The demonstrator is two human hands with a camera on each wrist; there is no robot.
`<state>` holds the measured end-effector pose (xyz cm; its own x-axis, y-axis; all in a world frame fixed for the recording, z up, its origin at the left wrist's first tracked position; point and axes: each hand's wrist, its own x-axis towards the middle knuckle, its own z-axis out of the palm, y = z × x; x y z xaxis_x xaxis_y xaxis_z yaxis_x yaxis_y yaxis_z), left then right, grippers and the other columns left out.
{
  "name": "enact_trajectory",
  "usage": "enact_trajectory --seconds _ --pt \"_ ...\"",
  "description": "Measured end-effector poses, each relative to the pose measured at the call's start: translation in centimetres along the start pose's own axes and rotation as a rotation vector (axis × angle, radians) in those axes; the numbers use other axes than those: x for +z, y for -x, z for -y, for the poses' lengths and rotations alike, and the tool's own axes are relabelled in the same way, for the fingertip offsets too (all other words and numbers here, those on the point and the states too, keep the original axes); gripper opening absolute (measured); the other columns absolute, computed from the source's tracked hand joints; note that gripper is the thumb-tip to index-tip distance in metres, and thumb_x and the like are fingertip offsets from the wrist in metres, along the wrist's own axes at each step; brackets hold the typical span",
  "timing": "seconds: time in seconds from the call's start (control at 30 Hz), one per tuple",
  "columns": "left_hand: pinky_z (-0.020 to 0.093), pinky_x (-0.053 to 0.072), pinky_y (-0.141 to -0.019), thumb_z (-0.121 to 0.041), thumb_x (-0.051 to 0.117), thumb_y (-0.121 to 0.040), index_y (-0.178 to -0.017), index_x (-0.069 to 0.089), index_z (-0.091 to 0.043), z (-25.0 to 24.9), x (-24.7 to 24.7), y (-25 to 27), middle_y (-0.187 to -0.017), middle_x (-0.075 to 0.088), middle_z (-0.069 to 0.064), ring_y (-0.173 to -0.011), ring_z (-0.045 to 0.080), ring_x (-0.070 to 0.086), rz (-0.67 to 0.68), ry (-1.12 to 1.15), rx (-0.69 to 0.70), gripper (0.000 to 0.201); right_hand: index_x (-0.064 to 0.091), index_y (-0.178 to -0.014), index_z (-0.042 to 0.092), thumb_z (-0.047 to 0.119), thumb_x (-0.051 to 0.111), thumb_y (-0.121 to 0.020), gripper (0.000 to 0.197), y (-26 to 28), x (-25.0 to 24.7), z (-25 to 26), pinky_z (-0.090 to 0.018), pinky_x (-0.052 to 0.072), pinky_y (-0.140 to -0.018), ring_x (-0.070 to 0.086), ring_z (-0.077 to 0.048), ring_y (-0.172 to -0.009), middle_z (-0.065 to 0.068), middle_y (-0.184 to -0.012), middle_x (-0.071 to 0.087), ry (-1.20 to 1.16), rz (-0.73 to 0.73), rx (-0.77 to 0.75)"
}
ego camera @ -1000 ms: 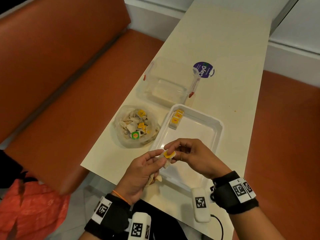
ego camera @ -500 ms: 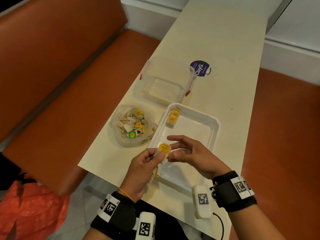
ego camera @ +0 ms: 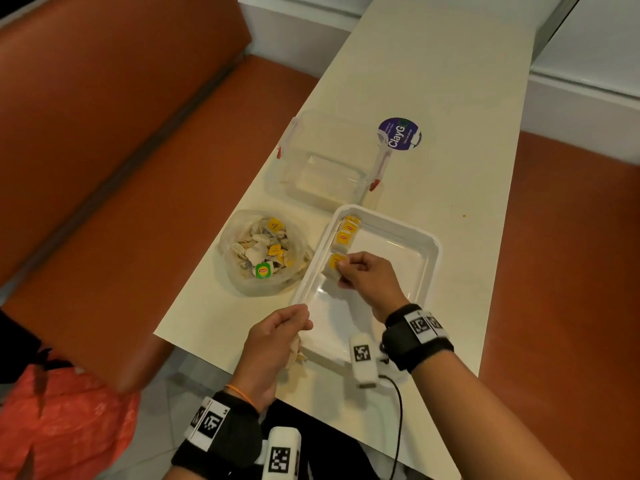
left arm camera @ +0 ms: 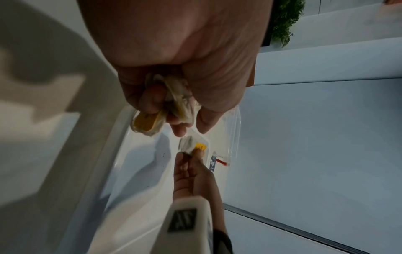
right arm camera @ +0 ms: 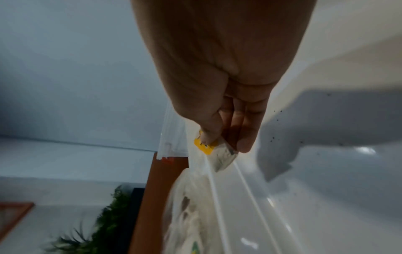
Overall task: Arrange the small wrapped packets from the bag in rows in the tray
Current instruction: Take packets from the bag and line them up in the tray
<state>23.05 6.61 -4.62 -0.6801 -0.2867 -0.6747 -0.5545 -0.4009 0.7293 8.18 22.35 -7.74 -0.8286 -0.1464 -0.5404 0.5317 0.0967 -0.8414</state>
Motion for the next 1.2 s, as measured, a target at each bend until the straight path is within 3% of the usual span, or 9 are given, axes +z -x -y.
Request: enact_trajectory --seconds 0.13,0.23,0.4,0.5,0.6,0.8,0.93,1.07,1.2 --pt "0.031 0.049 -0.075 -0.017 0.077 -0.090 -0.112 0.079 -0.024 -0.1 -0.8 -0.2 -0.095 0.075 0.007 -0.083 0.019 0.060 0.026 -0.002 0.001 0.023 0.071 -0.094 0.009 0.008 0.076 -0.093 0.005 -4.0 0.5 -0.3 -0.034 0.063 -0.072 0.070 -0.023 -0.070 -0.019 -0.095 0.077 0.157 -0.053 0.013" --pt "0.028 0.049 -0.069 -0.012 0.076 -0.090 -0.111 0.080 -0.022 -0.6 -1.0 0.0 -0.087 0.069 0.007 -0.082 0.021 0.057 0.080 0.009 -0.004 0.023 0.070 -0.092 0.011 0.006 0.076 -0.091 0.007 -5.5 0.7 -0.4 -0.034 0.063 -0.074 0.071 -0.025 -0.071 -0.020 -0.098 0.077 0.209 -0.075 0.016" --pt "0.024 0.047 -0.064 -0.009 0.073 -0.092 -0.112 0.079 -0.017 -1.2 -1.1 0.2 -0.088 0.069 0.009 -0.078 0.019 0.056 0.121 0.027 -0.002 0.023 0.073 -0.089 0.013 0.005 0.080 -0.087 0.010 -6.4 0.6 -0.6 -0.045 0.065 -0.083 0.073 -0.026 -0.073 -0.016 -0.091 0.078 0.231 -0.126 -0.020" --pt "0.028 0.048 -0.067 -0.010 0.070 -0.095 -0.110 0.080 -0.015 -1.4 -1.1 0.2 -0.090 0.073 0.010 -0.077 0.017 0.060 0.127 0.033 -0.014 0.019 0.074 -0.086 0.017 0.011 0.082 -0.086 0.010 -6.5 0.8 -0.6 -0.041 0.064 -0.082 0.073 -0.022 -0.069 -0.012 -0.084 0.078 0.288 -0.182 -0.065" --pt "0.033 0.047 -0.072 -0.013 0.070 -0.096 -0.108 0.081 -0.016 -1.4 -1.1 0.1 -0.090 0.072 0.012 -0.078 0.019 0.060 0.131 0.033 -0.021 0.017 0.076 -0.086 0.020 0.019 0.085 -0.082 0.011 -6.8 1.1 -1.0 -0.039 0.063 -0.085 0.076 -0.023 -0.078 -0.005 -0.081 0.077 0.336 -0.231 -0.088" --pt "0.030 0.048 -0.069 -0.014 0.070 -0.096 -0.111 0.079 -0.014 -1.7 -0.9 -0.3 -0.090 0.071 0.011 -0.078 0.018 0.061 0.130 0.029 -0.019 0.018 0.074 -0.091 0.016 0.019 0.085 -0.084 0.013 -7.2 1.3 -1.1 -0.032 0.059 -0.090 0.071 -0.018 -0.085 -0.002 -0.087 0.075 0.341 -0.298 -0.094" --pt "0.028 0.048 -0.066 -0.013 0.070 -0.096 -0.113 0.078 -0.013 -1.8 -0.8 -0.5 -0.089 0.071 0.011 -0.077 0.019 0.059 0.119 0.023 -0.019 0.019 0.071 -0.089 0.016 0.017 0.084 -0.085 0.014 -7.2 1.3 -1.0 -0.006 0.046 -0.063 0.066 -0.011 -0.081 -0.003 -0.097 0.073 0.318 -0.320 -0.055" --pt "0.028 0.046 -0.064 -0.013 0.071 -0.095 -0.111 0.079 -0.014 -1.9 -0.6 -0.7 -0.090 0.071 0.012 -0.076 0.019 0.057 0.113 0.027 -0.023 0.018 0.067 -0.095 0.015 0.022 0.085 -0.083 0.023 -7.0 1.3 -0.8 -0.014 0.044 -0.066 0.066 -0.015 -0.091 -0.001 -0.100 0.070 0.307 -0.329 -0.018" --pt "0.032 0.047 -0.068 -0.013 0.071 -0.095 -0.109 0.080 -0.015 -1.9 -0.4 -0.9 -0.089 0.071 0.012 -0.077 0.020 0.058 0.109 0.042 -0.034 0.017 0.062 -0.099 0.015 0.019 0.093 -0.074 0.040 -6.5 1.4 -1.4 -0.012 0.044 -0.063 0.063 -0.012 -0.083 -0.001 -0.095 0.066 0.323 -0.299 -0.044"
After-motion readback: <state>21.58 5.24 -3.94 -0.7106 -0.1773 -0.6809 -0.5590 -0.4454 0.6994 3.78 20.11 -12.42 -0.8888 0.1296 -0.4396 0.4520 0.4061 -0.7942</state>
